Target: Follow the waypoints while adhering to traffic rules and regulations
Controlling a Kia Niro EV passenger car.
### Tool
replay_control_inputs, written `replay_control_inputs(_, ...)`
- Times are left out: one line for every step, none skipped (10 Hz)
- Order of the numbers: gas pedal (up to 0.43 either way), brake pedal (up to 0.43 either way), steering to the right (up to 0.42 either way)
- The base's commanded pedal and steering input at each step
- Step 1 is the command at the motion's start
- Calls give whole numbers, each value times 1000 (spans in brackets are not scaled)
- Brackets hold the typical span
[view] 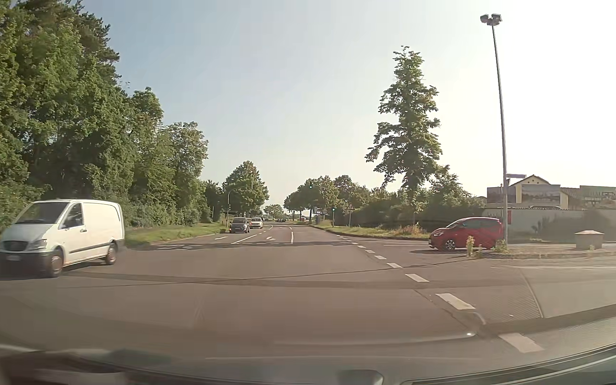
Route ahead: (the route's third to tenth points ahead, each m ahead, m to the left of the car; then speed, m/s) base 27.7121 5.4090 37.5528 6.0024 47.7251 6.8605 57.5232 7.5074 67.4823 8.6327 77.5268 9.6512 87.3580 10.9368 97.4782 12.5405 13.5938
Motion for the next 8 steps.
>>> replay_control_inputs(98,30,-8)
replay_control_inputs(98,30,-8)
replay_control_inputs(98,30,-8)
replay_control_inputs(98,30,-8)
replay_control_inputs(98,30,-8)
replay_control_inputs(98,30,-8)
replay_control_inputs(110,30,-9)
replay_control_inputs(110,30,-8)
